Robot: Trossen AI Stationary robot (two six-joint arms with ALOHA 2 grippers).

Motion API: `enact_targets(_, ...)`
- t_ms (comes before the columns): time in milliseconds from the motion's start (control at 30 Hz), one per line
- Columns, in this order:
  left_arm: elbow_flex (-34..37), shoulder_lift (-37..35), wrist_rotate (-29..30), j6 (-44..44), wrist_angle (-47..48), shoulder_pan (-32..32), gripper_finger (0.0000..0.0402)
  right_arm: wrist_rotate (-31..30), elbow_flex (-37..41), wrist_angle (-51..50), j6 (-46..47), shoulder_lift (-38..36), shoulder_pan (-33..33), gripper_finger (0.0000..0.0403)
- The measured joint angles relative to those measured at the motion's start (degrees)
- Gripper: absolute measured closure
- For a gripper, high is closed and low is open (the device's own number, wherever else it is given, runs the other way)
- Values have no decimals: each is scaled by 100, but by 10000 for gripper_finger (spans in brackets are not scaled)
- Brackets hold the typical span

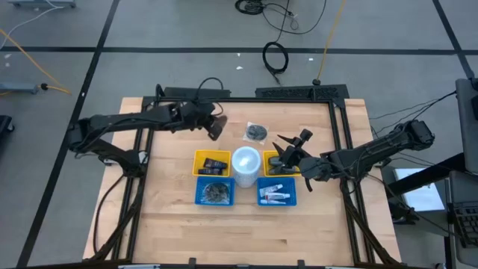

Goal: Pick & Place Travel size toiletries
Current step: Put the hairbrush into the left blue bin

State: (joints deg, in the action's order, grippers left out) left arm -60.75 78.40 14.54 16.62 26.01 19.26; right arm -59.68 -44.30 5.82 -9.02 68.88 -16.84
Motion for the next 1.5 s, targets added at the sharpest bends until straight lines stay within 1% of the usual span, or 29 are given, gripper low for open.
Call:
enact_targets(100, 0, -238, 140, 3, 269, -257, 401, -2, 12, 0, 0, 0, 0, 264)
enact_targets(300, -11, -616, 157, 174, 561, -877, 401, -4, 12, 23, -4, 0, 0, 264)
enact_targets(500, -11, -836, -105, 346, 802, -1603, 401, -4, 12, 24, -9, 0, 0, 264)
enact_targets(767, -10, -849, -115, 792, 1217, -2525, 401, -4, 12, 24, -21, 0, 0, 264)
enact_targets(1000, -11, -849, -113, 1269, 1298, -3216, 401, -4, 12, 23, -21, 0, 0, 264)
enact_targets(1300, -9, -698, -115, 1574, 1496, -3825, 401, -4, 10, 22, -20, 0, 0, 264)
enact_targets(1500, -9, -407, -115, 1589, 1496, -4009, 401, -4, 10, 22, -20, 0, 0, 264)
